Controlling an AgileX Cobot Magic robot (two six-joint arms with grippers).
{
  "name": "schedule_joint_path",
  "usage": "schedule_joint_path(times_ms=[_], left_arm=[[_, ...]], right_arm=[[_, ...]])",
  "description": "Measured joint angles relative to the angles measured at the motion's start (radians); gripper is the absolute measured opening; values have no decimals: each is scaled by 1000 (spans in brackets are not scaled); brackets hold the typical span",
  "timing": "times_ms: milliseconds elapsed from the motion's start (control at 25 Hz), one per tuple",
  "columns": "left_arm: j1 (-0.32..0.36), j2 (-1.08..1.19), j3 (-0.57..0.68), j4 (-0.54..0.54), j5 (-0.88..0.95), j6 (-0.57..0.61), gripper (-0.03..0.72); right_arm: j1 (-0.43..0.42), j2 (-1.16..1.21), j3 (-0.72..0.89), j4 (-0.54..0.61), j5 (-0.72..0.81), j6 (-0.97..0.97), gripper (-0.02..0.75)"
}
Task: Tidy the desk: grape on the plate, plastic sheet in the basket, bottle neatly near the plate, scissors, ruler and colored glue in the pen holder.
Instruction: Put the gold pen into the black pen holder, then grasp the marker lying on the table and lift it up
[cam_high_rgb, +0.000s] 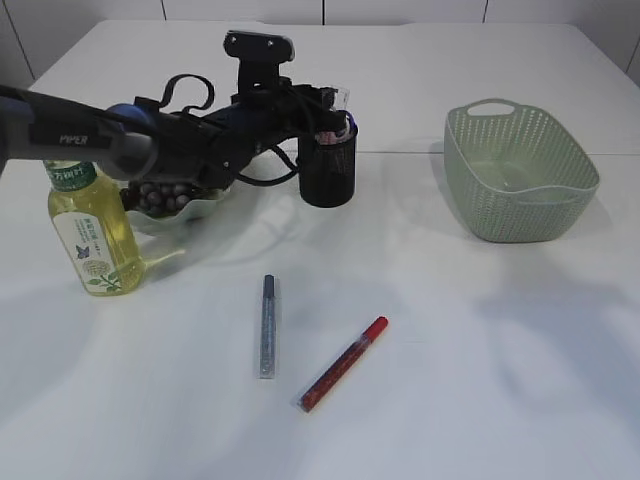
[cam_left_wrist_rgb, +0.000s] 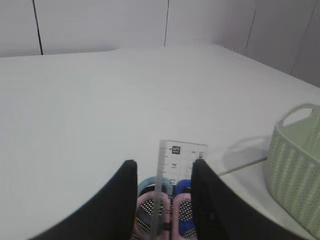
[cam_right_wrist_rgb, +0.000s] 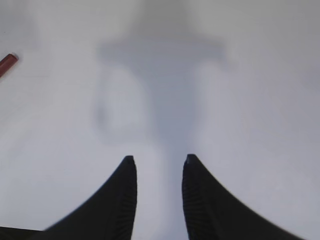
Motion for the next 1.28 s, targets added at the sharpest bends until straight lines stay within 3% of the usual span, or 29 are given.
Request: schedule_joint_path(times_ms=[200, 400, 560, 960, 1280], left_arm=[[0, -87, 0, 1, 174, -2, 275], [0, -223, 0, 3, 467, -3, 276], [-12, -344, 0, -15, 799, -3, 277], [-16, -426, -10, -214, 1622, -20, 277], [-65, -395, -10, -209, 1706, -140, 277]], right_arm=[[0, 0, 0, 0, 0, 0, 260], [0, 0, 0, 0, 0, 0, 260], [0, 0, 0, -1, 0, 0, 260], [0, 0, 0, -24, 0, 0, 260], [0, 0, 0, -25, 0, 0, 260]])
